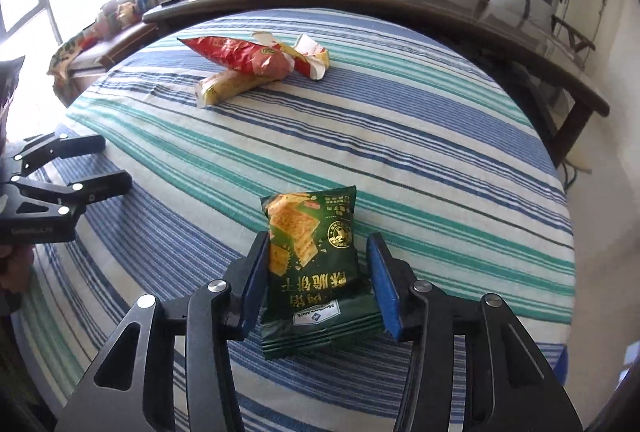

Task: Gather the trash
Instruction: 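Reach the left tool toward the red sausage wrapper while the right tool holds the packet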

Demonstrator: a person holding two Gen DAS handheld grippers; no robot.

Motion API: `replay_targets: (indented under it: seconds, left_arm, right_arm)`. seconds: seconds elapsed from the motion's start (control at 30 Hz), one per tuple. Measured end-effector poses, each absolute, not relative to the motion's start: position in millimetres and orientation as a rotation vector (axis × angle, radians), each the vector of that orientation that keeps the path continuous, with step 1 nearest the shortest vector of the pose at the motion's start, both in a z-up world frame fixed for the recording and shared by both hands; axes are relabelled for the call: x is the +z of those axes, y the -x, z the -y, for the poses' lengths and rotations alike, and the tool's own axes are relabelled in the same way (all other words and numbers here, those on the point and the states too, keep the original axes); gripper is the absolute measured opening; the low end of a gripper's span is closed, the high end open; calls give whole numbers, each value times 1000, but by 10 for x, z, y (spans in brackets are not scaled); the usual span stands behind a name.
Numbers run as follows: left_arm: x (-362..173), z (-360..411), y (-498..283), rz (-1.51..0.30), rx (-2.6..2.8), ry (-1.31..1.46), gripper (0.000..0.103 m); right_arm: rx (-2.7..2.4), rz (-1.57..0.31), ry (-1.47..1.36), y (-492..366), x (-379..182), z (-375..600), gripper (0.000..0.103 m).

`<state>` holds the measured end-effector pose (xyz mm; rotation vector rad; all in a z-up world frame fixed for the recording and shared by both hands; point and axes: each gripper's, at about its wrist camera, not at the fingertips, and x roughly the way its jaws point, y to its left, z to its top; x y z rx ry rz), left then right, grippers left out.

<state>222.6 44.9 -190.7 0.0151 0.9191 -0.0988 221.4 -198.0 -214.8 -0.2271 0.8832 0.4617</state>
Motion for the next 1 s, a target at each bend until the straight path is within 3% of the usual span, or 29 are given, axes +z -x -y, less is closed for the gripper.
replay_targets:
  seconds: [0.13, 0.33, 0.57, 0.8, 1.0]
  left_arm:
    - [-1746, -589, -2372, -900, -185, 99, 80]
    - [-1142, -791, -2932, -732, -211, 85, 80]
    - [-1412, -713, -3796, -897, -404, 94, 80]
    - [-1425, -183, -3180, -965, -993, 35, 79]
    - [-1319, -19, -3145, -919, -802, -28, 80]
  right_arm:
    - [444, -870, 207, -2156, -2143, 2003, 52]
    - [446, -836, 208, -2125, -2167, 2007, 53]
    - [437, -835, 210, -2117, -2180, 1998, 53]
    - [438, -835, 205, -2126, -2184, 2014, 53]
    - [437, -836, 206, -2127, -2184, 2011, 54]
